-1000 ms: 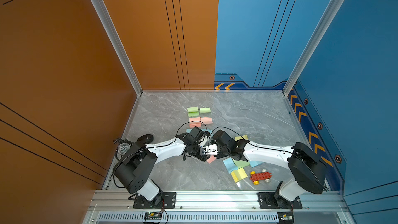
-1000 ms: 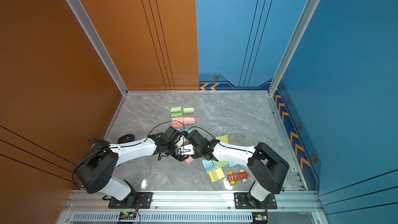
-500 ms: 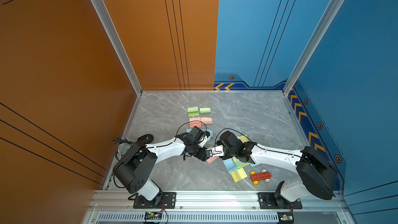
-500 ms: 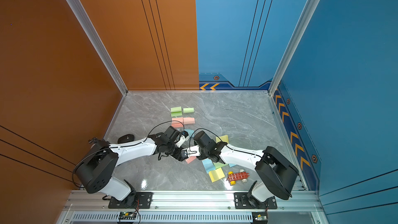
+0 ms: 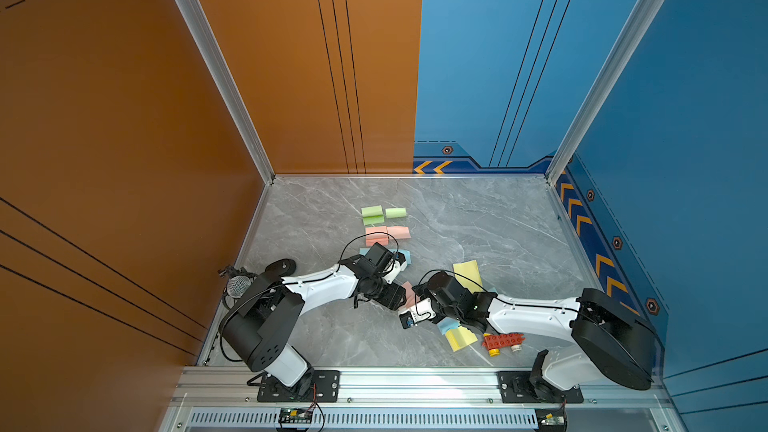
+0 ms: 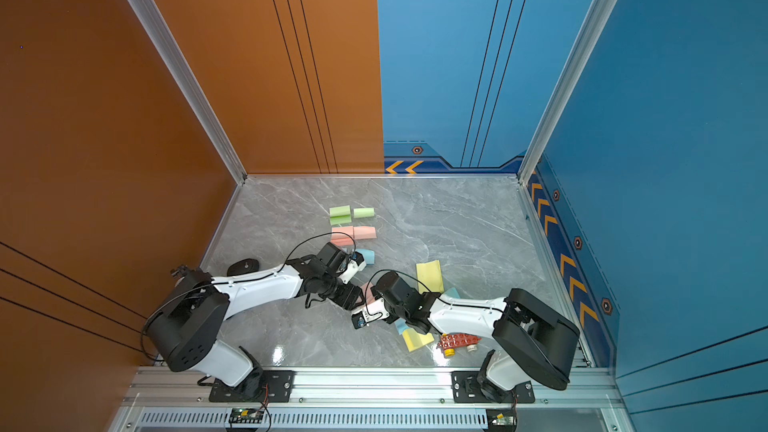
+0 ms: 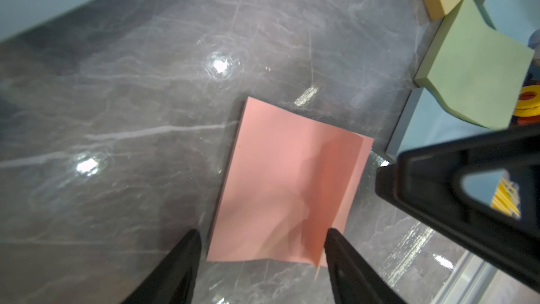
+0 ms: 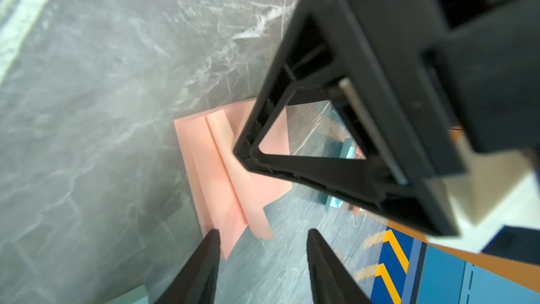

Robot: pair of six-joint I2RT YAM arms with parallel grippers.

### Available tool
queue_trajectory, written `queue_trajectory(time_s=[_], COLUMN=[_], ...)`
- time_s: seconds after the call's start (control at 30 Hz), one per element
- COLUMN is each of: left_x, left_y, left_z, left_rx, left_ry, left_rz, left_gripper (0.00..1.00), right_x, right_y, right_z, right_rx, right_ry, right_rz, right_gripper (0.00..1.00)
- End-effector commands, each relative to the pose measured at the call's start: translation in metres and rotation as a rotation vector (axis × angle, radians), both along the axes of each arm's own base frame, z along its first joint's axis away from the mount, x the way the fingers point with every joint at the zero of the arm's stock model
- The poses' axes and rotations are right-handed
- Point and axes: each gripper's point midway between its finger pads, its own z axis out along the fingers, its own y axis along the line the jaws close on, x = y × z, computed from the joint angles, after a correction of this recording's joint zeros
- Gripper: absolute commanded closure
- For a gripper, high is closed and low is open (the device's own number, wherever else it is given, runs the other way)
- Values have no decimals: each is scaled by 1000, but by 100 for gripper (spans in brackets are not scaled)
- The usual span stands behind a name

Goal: Tear off pages from different memo pads
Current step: Pick up the memo pad from the center of the board.

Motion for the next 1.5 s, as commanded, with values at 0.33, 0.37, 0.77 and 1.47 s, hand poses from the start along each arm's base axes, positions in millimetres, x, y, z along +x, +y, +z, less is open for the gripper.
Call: queue_trajectory(time_s=[0.33, 0.37, 0.77, 1.47], left_x=[-14, -12, 20, 2], left_y=[14, 15, 61, 73], left_z=[-16, -14, 37, 58], left_rx=[40, 37, 22, -22], left_ry=[97, 89, -106, -220], left_rz=[22, 36, 349, 380], left_gripper=[20, 19, 10, 9], right_x=[11, 10, 5, 9], right_y=[6, 6, 6, 12], right_z=[-11, -12, -28, 17], right_rx=[-36, -40, -96, 11], right_ry=[-152, -150, -109, 76], right_rz=[-4, -1, 23, -84], right_gripper=[50, 51, 51, 100])
